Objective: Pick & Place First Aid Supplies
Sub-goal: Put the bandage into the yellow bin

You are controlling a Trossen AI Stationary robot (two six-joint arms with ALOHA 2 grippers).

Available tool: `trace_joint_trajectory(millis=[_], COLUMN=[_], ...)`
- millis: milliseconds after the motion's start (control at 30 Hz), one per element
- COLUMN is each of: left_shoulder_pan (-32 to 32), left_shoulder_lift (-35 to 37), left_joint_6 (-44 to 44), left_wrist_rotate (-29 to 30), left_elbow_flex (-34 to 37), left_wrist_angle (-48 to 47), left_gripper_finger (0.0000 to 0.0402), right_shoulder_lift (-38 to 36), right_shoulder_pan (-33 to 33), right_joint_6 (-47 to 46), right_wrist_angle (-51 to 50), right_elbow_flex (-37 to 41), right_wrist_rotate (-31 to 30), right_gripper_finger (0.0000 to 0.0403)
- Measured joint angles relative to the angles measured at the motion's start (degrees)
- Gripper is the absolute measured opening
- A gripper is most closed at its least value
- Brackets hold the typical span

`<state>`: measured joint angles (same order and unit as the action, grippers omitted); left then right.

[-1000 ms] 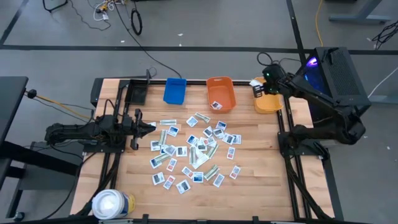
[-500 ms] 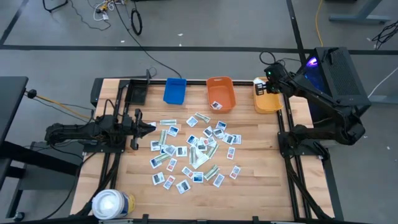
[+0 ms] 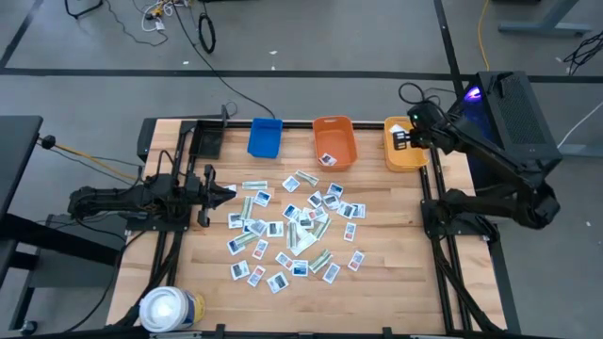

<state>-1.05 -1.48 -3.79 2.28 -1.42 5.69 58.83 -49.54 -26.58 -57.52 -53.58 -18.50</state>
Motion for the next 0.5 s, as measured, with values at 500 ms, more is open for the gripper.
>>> trace_joint_trajectory(millis=[500], left_shoulder_pan=[0.0], left_shoulder_lift=[0.0], left_joint_6=[0.0], left_wrist_rotate=[-0.01], left_elbow_flex=[0.0], left_wrist_angle=[0.0], left_gripper_finger=[0.0032], right_shoulder_lift=[-1.51], right_shoulder_pan=[-2.31], right_joint_6=[-5.49], right_wrist_angle=[4.04], right_elbow_flex=[10.54], right_wrist_rotate=[-2.11], right_gripper_finger=[0.0])
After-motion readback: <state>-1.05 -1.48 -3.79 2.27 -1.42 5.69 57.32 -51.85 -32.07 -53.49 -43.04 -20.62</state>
